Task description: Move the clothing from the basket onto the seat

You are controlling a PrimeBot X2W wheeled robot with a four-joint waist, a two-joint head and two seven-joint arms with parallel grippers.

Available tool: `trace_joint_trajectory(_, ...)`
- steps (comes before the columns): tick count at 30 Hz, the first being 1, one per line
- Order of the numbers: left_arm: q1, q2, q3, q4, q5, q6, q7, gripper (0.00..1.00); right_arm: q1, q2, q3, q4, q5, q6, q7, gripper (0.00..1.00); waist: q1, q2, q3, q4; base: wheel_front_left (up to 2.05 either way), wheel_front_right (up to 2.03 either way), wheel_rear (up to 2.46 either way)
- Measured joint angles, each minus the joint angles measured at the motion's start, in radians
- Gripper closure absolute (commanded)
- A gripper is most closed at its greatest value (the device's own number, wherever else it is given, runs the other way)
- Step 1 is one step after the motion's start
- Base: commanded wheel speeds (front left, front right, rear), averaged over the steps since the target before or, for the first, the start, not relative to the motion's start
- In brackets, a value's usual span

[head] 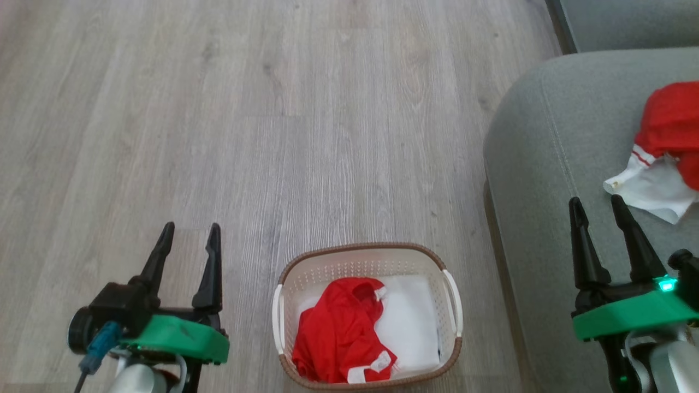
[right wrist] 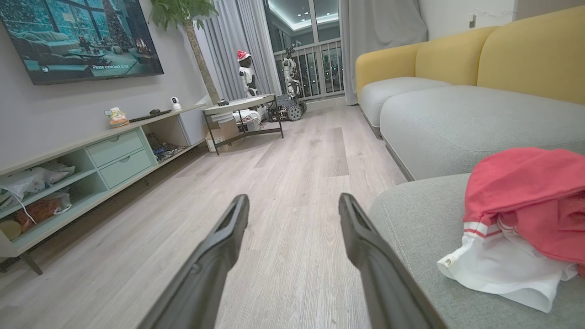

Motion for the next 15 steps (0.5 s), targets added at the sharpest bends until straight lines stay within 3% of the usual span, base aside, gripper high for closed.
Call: trace_joint_trajectory(15,-0.134,-0.030,-0.017,0.067,0.038,-0.054,0.000,0.00,-0.102,-0.001,-0.002,-0.026,0.000,0.000,-0.002,0.00,0.0001,0.0000,0.139,-0.054,0.00,0.00,0.00)
